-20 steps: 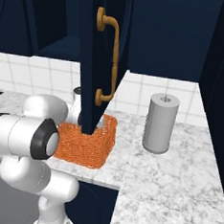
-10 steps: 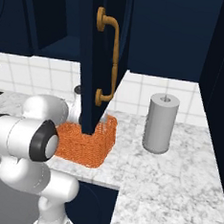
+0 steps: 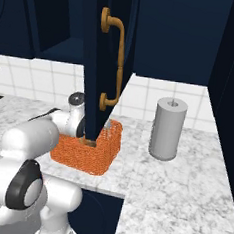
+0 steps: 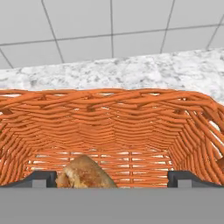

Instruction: Open the cabinet, pick up the bread from the cabinet and place it in the basket. Then move the basket to the dining counter.

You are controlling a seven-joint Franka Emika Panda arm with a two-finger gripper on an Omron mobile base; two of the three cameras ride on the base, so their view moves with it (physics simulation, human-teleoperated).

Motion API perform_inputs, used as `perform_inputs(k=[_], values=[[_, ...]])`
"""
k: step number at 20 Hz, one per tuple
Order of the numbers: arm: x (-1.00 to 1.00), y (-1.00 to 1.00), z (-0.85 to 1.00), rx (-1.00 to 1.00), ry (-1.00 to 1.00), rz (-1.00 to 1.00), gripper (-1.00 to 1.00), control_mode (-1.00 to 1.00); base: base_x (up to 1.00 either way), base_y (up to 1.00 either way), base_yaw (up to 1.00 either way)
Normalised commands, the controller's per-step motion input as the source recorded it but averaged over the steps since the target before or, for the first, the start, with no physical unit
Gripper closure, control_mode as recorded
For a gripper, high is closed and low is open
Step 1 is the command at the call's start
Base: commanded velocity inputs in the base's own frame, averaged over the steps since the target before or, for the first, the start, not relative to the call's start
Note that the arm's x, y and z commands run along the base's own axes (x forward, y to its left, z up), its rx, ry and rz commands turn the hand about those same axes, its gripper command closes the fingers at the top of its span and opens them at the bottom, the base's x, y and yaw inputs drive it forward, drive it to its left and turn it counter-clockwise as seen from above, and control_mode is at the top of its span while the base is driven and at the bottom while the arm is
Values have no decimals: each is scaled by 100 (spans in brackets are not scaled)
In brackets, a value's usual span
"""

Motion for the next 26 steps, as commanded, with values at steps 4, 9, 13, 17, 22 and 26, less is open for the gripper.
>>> perform_inputs(k=[4,9,13,17,22,26], values=[[-59,-29,44,2,16,-14,-100,-100,0,0,0],[-26,-43,51,2,22,-7,-100,-100,0,0,0],[2,-39,5,3,21,0,-100,-100,0,0,0],[0,-37,-40,4,20,0,-100,-100,0,0,0],[14,-21,-46,1,3,0,-100,-100,0,0,0],[15,-11,-41,0,0,0,-100,-100,0,0,0]])
